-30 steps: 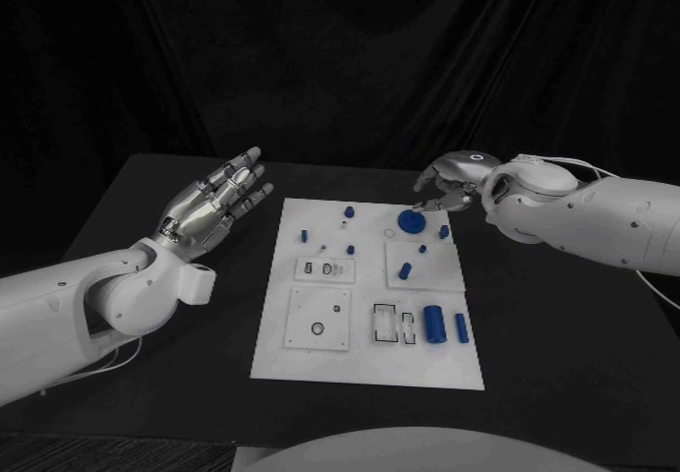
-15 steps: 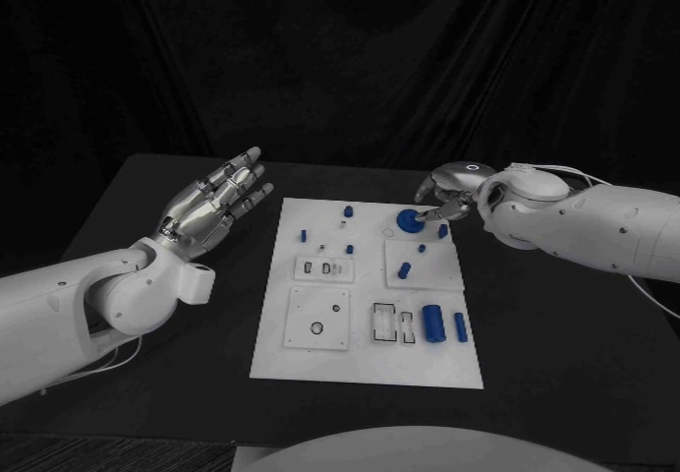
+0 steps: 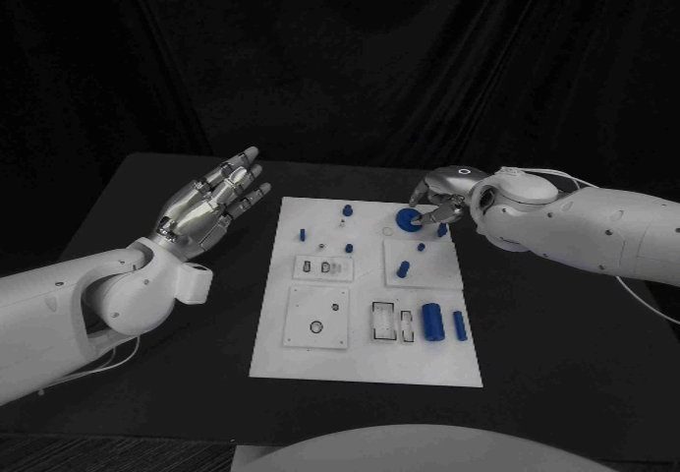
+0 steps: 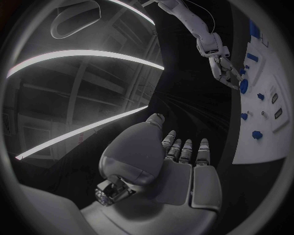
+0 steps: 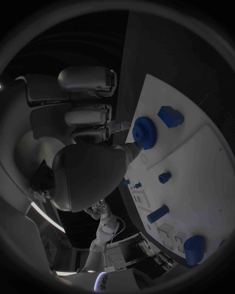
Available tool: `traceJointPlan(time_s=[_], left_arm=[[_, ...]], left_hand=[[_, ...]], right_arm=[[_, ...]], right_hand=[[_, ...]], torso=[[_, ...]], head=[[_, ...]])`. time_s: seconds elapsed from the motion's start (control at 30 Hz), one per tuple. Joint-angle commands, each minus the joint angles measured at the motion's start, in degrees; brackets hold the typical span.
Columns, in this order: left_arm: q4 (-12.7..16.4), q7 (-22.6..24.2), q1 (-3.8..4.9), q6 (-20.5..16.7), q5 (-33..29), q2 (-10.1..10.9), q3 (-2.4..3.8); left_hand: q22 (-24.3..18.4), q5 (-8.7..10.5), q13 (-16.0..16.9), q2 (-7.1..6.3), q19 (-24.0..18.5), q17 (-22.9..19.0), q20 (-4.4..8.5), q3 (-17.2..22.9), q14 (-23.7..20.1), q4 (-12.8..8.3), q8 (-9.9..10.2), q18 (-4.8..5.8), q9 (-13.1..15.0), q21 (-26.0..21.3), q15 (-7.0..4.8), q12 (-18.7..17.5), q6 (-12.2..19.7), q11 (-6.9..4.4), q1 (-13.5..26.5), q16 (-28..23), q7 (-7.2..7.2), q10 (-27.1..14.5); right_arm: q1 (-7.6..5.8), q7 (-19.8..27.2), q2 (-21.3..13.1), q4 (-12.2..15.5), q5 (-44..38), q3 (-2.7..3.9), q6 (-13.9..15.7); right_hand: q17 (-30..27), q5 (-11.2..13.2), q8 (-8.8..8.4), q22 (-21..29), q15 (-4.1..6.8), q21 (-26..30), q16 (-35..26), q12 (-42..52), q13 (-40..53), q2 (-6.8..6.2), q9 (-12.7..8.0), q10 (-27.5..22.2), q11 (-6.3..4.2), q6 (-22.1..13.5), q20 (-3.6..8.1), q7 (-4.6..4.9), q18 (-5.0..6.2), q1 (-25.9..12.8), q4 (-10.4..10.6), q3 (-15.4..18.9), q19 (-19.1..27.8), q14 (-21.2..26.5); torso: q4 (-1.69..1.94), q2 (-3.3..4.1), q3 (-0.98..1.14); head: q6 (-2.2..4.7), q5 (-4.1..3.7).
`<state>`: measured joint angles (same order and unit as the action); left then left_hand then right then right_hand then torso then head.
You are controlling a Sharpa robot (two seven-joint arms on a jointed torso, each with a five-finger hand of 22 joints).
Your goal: Assemble the parts on the task board
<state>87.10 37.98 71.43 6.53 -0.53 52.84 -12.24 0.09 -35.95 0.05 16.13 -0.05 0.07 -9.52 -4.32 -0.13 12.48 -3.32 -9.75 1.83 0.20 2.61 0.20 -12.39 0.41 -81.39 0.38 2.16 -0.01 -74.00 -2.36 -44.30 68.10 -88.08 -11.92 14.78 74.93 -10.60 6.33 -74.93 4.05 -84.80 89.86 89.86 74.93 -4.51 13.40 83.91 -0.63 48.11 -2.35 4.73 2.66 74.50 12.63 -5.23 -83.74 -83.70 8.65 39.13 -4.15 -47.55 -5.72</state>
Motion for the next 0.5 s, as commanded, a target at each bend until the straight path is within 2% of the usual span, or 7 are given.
traceJointPlan(time_s=[0.03,0.27,0.37,0.4,0.47,0.5], left_arm=[[0.03,0.51,-0.11,1.00,0.03,-0.14,0.05],[-0.03,0.39,-0.13,1.10,0.03,-0.13,0.05],[-0.06,0.32,-0.14,1.19,0.03,-0.15,0.05],[-0.06,0.30,-0.14,1.23,0.03,-0.16,0.05],[-0.08,0.26,-0.15,1.28,0.03,-0.17,0.05],[-0.08,0.23,-0.15,1.31,0.03,-0.18,0.05]], left_hand=[[-0.09,-0.19,-0.05,0.19,0.05,-0.07,-0.51,0.43,0.13,-0.14,-0.32,-0.62,0.05,-0.20,0.46,-0.20,-0.02,0.32,0.07,-0.38,-0.08,0.01],[-0.09,-0.19,-0.05,0.19,0.05,-0.07,-0.51,0.43,0.13,-0.14,-0.32,-0.62,0.05,-0.20,0.46,-0.20,-0.02,0.32,0.07,-0.38,-0.08,0.01],[-0.09,-0.19,-0.05,0.19,0.05,-0.07,-0.51,0.43,0.13,-0.14,-0.32,-0.62,0.05,-0.20,0.46,-0.20,-0.02,0.32,0.07,-0.38,-0.08,0.01],[-0.09,-0.19,-0.05,0.19,0.05,-0.07,-0.51,0.43,0.13,-0.14,-0.32,-0.62,0.05,-0.20,0.46,-0.20,-0.02,0.32,0.07,-0.38,-0.08,0.01],[-0.09,-0.19,-0.05,0.19,0.05,-0.07,-0.51,0.43,0.13,-0.14,-0.32,-0.62,0.05,-0.20,0.46,-0.20,-0.02,0.32,0.07,-0.38,-0.08,0.01],[-0.09,-0.19,-0.05,0.24,0.05,-0.07,-0.53,0.50,0.13,-0.13,-0.34,-0.62,0.06,-0.20,0.48,-0.20,-0.07,0.31,0.07,-0.38,-0.08,0.01]], right_arm=[[0.28,-0.65,0.22,-0.34,-0.47,0.02,-0.30],[0.81,-0.67,0.70,-0.98,-0.77,0.02,-1.00],[1.05,-0.60,0.91,-1.24,-0.84,0.02,-1.21],[1.14,-0.57,1.00,-1.33,-0.86,0.02,-1.30],[1.28,-0.51,1.12,-1.48,-0.88,0.03,-1.45],[1.36,-0.47,1.20,-1.57,-0.89,0.03,-1.54]], right_hand=[[15.07,0.20,0.68,-10.52,-0.01,0.51,0.14,0.14,15.07,-0.17,0.44,6.09,0.26,0.63,-0.07,-0.05,-0.77,0.59,-0.43,0.14,-1.84,-6.30],[15.07,-0.57,1.80,-10.37,0.10,0.86,0.14,0.14,15.07,0.06,2.13,6.09,0.17,1.59,0.01,-0.18,-0.67,1.30,-1.15,0.04,-1.59,-6.30],[15.07,-2.08,2.70,-10.39,0.18,0.93,0.14,0.14,15.07,0.25,3.36,6.09,0.11,1.81,0.11,-0.23,-0.66,1.60,-1.64,0.03,-1.56,-6.30],[15.07,-4.04,3.52,-10.40,0.25,0.98,0.14,0.14,15.07,0.39,4.27,6.09,0.10,1.90,0.17,-0.27,-0.65,1.86,-2.08,-0.03,-1.54,-6.30],[15.07,-5.53,4.06,-10.41,0.27,1.04,0.14,0.14,15.07,0.51,5.00,6.09,0.08,1.62,0.20,-0.28,-0.64,2.01,-2.43,-0.07,-1.51,-6.30],[15.07,-7.32,4.67,-10.34,0.33,1.21,0.14,0.14,15.07,0.64,5.77,6.09,0.06,1.43,0.24,-0.32,-0.60,2.30,-2.88,-0.20,-1.40,-6.30]], torso=[[-0.03,0.01,0.00],[0.00,0.00,0.02],[-0.03,-0.03,-0.01],[-0.03,-0.02,0.00],[-0.02,0.01,0.00],[-0.01,0.02,0.01]], head=[[-0.07,0.06],[-0.25,0.20],[-0.36,0.23],[-0.37,0.24],[-0.37,0.25],[-0.37,0.24]])
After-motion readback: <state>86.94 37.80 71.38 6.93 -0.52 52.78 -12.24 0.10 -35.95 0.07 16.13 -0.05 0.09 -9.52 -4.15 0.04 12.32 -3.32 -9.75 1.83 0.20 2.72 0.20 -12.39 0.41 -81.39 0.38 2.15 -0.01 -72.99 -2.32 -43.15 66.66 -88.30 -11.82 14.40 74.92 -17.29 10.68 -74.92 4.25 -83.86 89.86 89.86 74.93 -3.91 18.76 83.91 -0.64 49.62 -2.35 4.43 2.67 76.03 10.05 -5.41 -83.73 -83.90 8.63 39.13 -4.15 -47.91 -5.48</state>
